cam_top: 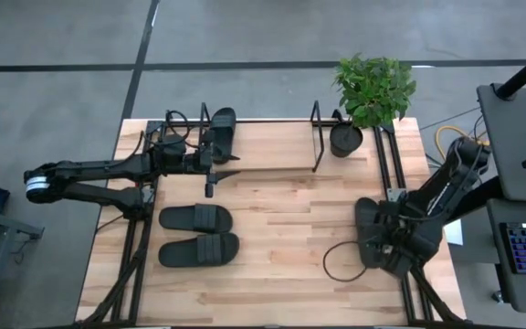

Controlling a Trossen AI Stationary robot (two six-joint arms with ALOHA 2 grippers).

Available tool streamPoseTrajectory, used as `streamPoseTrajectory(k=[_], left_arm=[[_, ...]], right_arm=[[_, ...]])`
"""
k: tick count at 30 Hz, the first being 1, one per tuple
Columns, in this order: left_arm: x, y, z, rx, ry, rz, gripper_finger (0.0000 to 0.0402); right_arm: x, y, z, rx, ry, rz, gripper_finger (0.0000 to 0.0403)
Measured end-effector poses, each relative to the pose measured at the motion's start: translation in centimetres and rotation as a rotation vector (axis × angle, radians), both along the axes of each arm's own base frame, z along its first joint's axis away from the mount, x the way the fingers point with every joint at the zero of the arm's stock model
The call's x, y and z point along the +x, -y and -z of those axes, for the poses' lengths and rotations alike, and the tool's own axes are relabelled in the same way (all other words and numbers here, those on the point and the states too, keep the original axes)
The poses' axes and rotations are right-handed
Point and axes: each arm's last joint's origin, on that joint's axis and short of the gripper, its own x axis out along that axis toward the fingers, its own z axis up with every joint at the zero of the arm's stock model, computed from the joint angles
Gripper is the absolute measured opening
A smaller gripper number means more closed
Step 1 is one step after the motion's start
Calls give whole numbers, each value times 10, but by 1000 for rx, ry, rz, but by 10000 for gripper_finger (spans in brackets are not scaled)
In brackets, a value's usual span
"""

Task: Pick and place slides into the shelf
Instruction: Put the black slide on the shelf

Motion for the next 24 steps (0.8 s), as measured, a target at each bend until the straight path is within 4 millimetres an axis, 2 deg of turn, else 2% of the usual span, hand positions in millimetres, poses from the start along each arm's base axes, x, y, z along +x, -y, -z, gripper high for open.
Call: streamPoseTrajectory(k=[5, 11, 17, 24], left_arm=[[0, 0, 0, 0, 0, 0, 163], [0, 0, 0, 0, 0, 0, 163], [0, 0, 0, 0, -1, 0, 163], [0, 0, 0, 0, -1, 1, 163]], right_arm=[[14, -13, -3, -143, -82, -153, 168], [17, -18, 5, -277, -308, -118, 169], [14, -21, 12, -237, -346, -96, 169], [9, -14, 18, -210, -351, -66, 169]])
